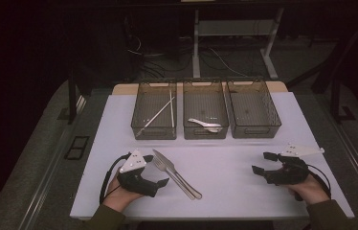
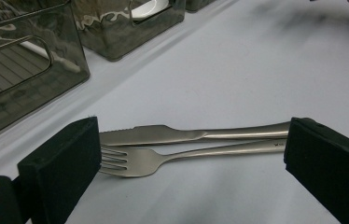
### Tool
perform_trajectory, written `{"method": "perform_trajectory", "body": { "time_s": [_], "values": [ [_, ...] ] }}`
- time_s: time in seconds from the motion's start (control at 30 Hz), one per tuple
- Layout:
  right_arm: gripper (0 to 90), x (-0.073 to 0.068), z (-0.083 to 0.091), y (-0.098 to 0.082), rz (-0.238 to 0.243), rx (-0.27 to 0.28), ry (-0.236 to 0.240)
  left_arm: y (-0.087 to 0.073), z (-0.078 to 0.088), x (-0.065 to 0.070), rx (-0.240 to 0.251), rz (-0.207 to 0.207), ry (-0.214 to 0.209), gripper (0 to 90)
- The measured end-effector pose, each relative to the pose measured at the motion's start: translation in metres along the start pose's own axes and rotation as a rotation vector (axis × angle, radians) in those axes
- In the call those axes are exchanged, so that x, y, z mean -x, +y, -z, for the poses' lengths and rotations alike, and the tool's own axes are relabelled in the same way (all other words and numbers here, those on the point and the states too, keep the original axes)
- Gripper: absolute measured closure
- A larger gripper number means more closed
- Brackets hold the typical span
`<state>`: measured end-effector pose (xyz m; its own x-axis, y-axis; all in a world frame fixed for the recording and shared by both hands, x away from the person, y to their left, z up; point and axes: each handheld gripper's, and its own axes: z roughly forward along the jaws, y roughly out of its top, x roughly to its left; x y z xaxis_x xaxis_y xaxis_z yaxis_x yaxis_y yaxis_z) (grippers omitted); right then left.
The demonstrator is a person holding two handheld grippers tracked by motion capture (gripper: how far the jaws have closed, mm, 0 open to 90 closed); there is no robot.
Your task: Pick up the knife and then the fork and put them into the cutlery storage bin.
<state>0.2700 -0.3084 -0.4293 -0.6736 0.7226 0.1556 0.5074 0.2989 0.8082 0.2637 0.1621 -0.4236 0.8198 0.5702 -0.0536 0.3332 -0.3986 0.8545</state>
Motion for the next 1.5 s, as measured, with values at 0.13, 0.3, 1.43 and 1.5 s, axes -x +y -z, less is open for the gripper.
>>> {"method": "perform_trajectory", "body": {
  "time_s": [0.13,0.3,1.43,1.5],
  "values": [
    [24.7,-0.003,0.001,-0.004,0.016,-0.012,-0.001,0.001,0.002,0.002,-0.005,-0.006,0.006,12.2],
    [24.8,-0.004,-0.001,-0.003,0.021,-0.013,0.004,0.003,-0.001,0.006,-0.039,-0.016,-0.032,37.3],
    [24.8,-0.005,-0.003,-0.004,0.023,-0.019,0.004,0.013,-0.066,0.047,-0.238,-0.174,-0.208,89.2],
    [24.8,-0.005,-0.003,-0.003,0.022,-0.02,0.004,0.014,-0.067,0.046,-0.224,-0.171,-0.199,89.2]
  ]
}}
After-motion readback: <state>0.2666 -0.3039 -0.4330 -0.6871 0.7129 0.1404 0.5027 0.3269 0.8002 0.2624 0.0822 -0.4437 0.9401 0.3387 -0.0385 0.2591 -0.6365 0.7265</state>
